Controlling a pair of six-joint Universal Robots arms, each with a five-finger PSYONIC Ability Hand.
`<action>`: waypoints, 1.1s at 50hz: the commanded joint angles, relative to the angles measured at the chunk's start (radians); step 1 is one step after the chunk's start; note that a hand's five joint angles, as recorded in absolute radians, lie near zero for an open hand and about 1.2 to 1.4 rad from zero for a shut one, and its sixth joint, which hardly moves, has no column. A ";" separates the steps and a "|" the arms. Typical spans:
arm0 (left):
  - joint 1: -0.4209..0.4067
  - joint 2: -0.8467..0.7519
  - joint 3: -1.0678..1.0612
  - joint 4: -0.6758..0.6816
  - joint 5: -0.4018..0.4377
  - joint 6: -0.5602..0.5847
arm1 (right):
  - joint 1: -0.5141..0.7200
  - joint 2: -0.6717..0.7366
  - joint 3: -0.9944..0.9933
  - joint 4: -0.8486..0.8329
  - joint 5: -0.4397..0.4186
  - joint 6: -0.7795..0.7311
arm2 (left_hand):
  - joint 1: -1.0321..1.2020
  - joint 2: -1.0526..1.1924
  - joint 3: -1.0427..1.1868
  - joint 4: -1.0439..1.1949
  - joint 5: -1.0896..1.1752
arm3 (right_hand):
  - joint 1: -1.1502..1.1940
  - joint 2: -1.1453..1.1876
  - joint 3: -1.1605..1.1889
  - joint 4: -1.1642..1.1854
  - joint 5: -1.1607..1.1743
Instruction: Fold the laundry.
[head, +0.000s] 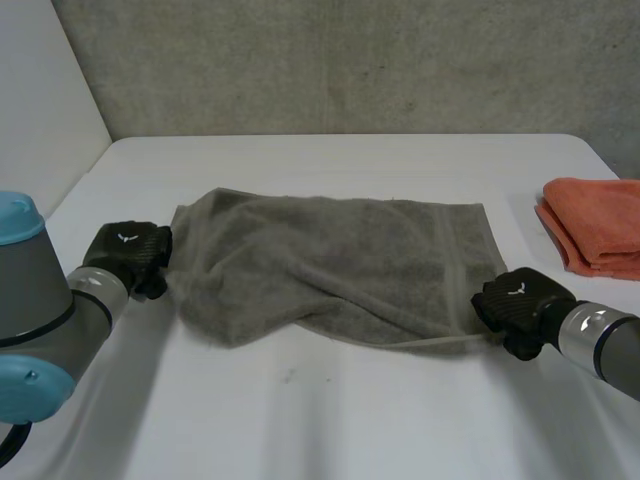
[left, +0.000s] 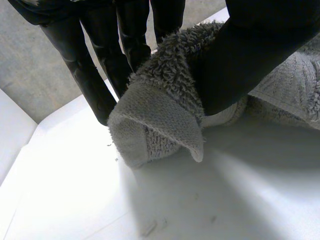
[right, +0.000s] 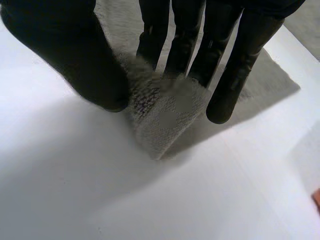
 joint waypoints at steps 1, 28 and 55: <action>0.001 0.019 0.001 0.000 0.001 0.002 | -0.023 -0.003 0.008 -0.123 -0.009 0.271 | 0.267 0.201 0.209 0.197 0.254 | -0.078 -0.247 -0.257 -0.265 -0.255; 0.026 -0.003 0.019 -0.030 0.001 0.028 | -0.052 -0.007 0.047 -0.115 -0.009 0.134 | 0.267 0.201 0.209 0.197 0.254 | 0.463 0.294 0.284 0.276 0.286; 0.098 0.171 -0.180 -0.274 0.002 0.376 | -0.210 -0.121 -0.045 0.371 0.004 -0.081 | 0.267 0.201 0.209 0.197 0.254 | 0.463 0.294 0.284 0.276 0.286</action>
